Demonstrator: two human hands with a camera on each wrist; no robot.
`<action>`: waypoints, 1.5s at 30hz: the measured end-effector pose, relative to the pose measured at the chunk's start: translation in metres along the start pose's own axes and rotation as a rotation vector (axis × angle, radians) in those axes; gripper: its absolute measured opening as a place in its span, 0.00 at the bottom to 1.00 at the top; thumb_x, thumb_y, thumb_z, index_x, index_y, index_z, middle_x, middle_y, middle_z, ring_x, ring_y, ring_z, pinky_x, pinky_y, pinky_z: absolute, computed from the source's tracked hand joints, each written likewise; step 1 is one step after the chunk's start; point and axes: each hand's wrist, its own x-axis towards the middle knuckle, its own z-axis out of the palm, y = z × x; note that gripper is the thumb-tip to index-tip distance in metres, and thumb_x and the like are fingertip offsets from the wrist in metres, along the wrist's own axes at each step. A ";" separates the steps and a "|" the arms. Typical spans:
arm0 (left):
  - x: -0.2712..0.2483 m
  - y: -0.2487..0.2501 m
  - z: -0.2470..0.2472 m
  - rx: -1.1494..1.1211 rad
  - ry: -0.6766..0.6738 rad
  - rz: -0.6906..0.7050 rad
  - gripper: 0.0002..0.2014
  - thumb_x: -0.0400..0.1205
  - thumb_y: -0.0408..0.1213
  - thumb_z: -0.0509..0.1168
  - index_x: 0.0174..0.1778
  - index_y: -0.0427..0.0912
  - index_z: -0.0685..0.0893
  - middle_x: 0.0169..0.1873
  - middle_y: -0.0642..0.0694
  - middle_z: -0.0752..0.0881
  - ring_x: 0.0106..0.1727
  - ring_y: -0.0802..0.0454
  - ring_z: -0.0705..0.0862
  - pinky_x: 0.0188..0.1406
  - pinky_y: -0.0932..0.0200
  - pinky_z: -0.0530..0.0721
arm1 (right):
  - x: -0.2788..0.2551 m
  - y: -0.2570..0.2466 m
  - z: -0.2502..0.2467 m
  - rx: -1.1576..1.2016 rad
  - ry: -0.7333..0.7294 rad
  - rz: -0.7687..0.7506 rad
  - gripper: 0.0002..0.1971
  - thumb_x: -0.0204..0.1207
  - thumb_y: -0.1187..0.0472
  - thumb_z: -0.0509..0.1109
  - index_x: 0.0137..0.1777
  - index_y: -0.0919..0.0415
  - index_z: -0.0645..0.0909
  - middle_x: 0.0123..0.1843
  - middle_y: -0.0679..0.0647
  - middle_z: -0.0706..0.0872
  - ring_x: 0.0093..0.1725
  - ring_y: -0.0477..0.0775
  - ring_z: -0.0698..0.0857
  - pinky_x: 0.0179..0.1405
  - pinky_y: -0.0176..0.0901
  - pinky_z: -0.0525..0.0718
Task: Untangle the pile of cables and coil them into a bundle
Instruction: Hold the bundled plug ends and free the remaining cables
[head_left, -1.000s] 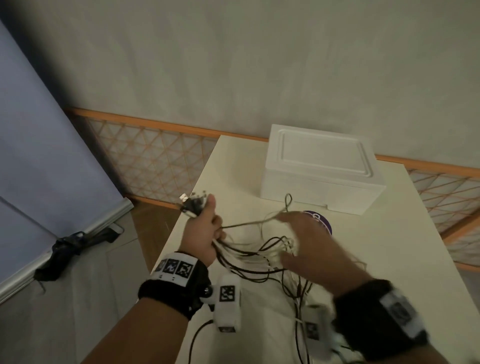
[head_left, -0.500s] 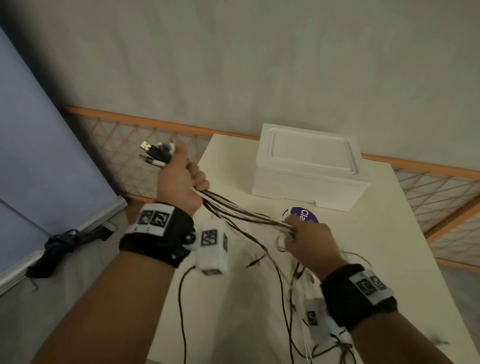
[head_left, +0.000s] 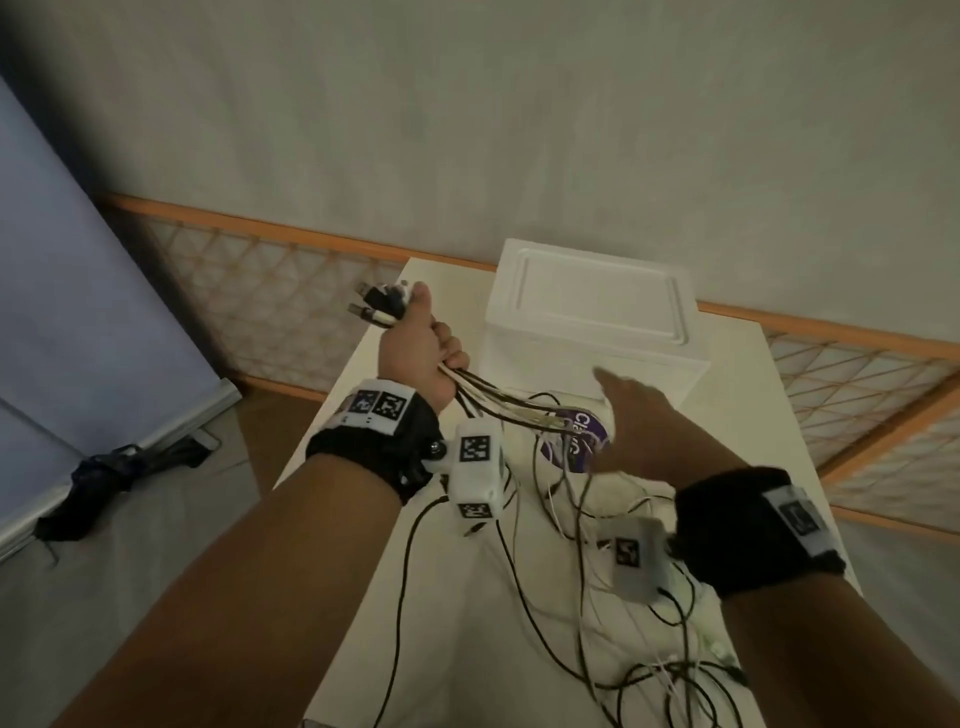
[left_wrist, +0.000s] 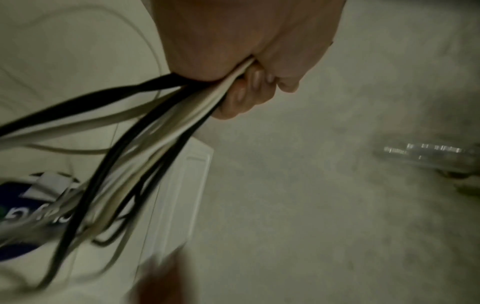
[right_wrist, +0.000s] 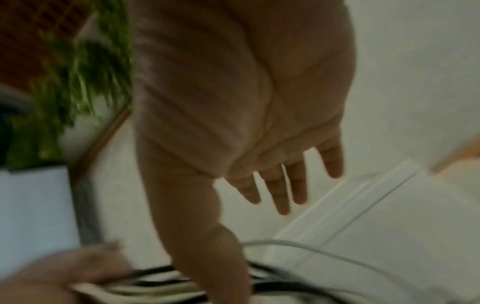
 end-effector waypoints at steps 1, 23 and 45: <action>-0.001 -0.006 0.006 0.010 -0.023 -0.006 0.21 0.83 0.51 0.65 0.28 0.46 0.68 0.16 0.52 0.62 0.16 0.56 0.59 0.17 0.64 0.59 | 0.002 -0.020 -0.005 0.172 0.045 -0.084 0.56 0.61 0.53 0.82 0.83 0.53 0.50 0.81 0.54 0.63 0.79 0.57 0.62 0.76 0.51 0.65; 0.031 0.033 -0.059 0.019 0.258 -0.011 0.24 0.83 0.54 0.63 0.27 0.43 0.66 0.17 0.51 0.63 0.16 0.55 0.62 0.17 0.63 0.67 | 0.019 0.034 -0.031 -0.345 0.229 0.031 0.06 0.70 0.48 0.68 0.40 0.46 0.74 0.34 0.44 0.79 0.41 0.53 0.83 0.40 0.45 0.80; -0.022 -0.035 -0.055 1.096 -0.342 0.201 0.04 0.77 0.32 0.69 0.40 0.34 0.83 0.33 0.39 0.85 0.33 0.48 0.82 0.35 0.56 0.83 | 0.027 -0.121 0.003 0.451 0.281 -0.661 0.21 0.82 0.54 0.64 0.75 0.49 0.71 0.73 0.40 0.73 0.72 0.36 0.70 0.68 0.24 0.65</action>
